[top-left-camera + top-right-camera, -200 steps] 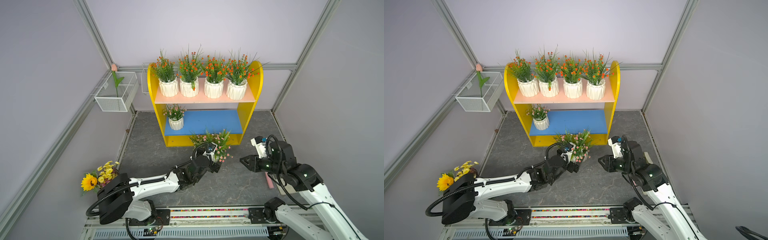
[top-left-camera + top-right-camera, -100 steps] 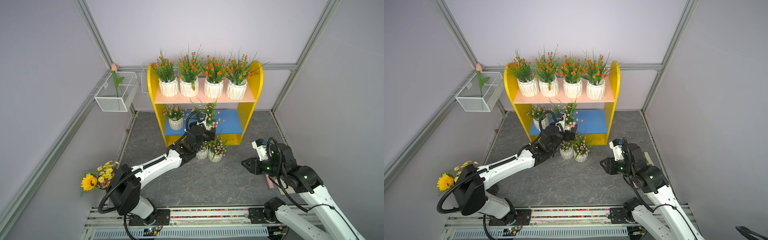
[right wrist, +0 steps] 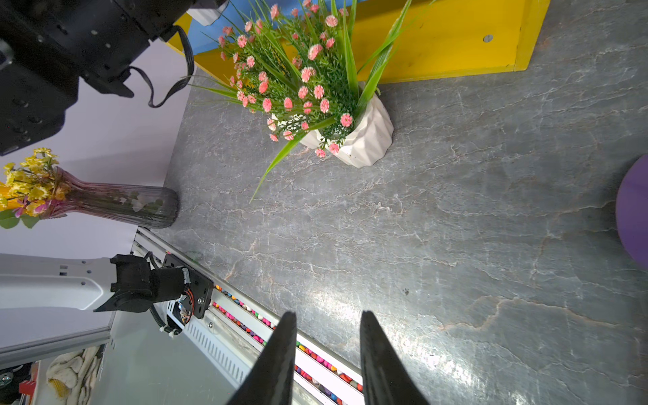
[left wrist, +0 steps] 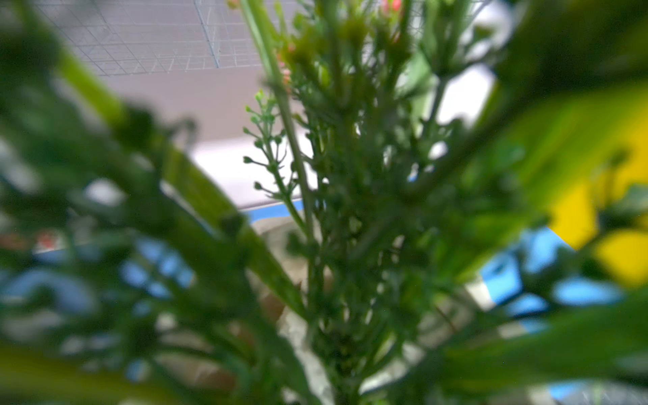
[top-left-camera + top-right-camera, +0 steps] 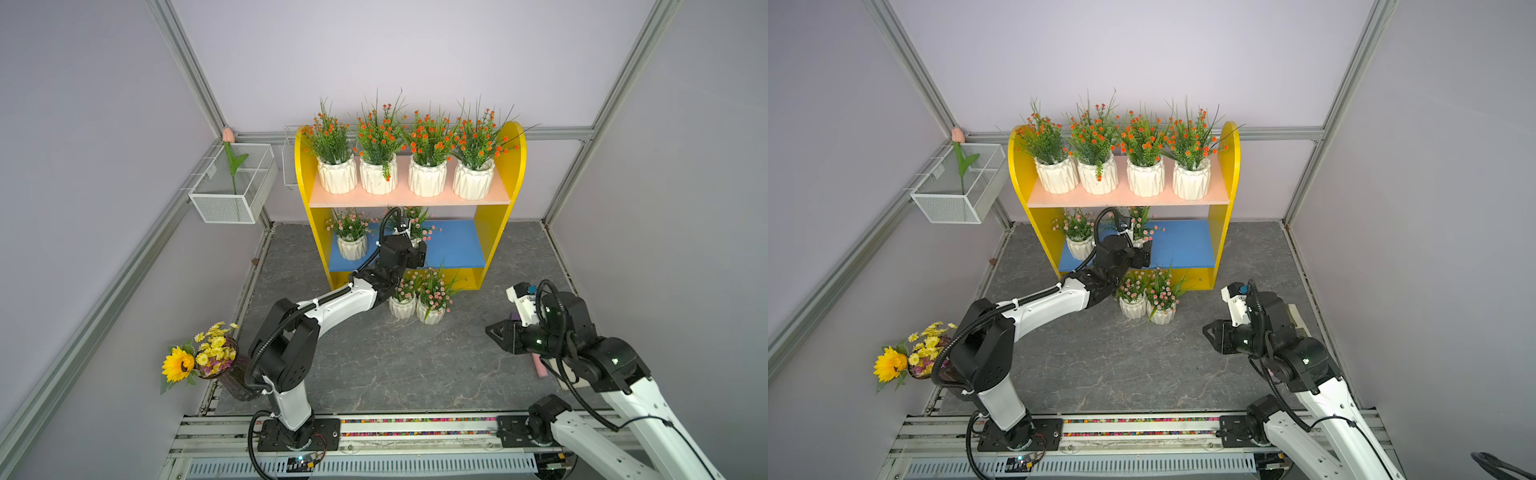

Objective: Place the baby's breath potted plants on the rack by color
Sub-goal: Place the baby's breath potted plant on the rack.

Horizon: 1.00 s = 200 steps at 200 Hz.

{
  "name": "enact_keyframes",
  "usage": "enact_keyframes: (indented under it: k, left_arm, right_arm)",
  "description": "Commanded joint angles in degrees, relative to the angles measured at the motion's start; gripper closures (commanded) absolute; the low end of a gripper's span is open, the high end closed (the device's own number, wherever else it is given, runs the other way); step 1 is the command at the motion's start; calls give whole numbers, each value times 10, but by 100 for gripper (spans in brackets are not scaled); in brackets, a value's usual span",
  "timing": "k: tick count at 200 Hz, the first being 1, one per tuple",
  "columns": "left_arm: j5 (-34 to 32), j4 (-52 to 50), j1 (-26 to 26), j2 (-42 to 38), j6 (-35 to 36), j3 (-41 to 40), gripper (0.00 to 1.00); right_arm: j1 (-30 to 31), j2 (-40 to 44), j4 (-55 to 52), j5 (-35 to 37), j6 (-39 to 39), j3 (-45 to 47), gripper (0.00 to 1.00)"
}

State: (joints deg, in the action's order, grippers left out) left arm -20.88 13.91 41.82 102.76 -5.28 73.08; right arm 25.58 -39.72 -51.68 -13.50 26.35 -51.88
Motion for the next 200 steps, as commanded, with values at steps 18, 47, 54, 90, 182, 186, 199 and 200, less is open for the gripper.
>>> enact_keyframes:
  k: [18, 47, 54, 90, 182, 186, 199, 200]
  left_arm:
    - [-28, 67, -27, 35, -1, 54, 60]
    - [-41, 72, -44, 58, -3, 66, 60]
    - [-40, 74, -47, 61, -5, 67, 60]
    - [-42, 74, -57, 75, -14, 72, 59]
    - [-34, 63, -84, 125, -35, 107, 53]
    - [-34, 61, -85, 127, -35, 110, 53]
    - [-32, 56, -88, 133, -36, 118, 52]
    - [-32, 55, -88, 134, -36, 119, 51]
  right_arm:
    - [-2, 17, -3, 0, 12, 12, 66]
    - [-2, 19, -1, 2, 15, 34, 66]
    - [-2, 20, 0, 1, 15, 36, 66]
    - [-2, 13, 11, -4, 16, 41, 66]
    - [-3, 7, 28, -14, 19, 56, 65]
    - [-3, 6, 28, -14, 18, 56, 65]
    - [-2, 3, 31, -14, 17, 56, 65]
    - [-2, 3, 31, -14, 17, 56, 65]
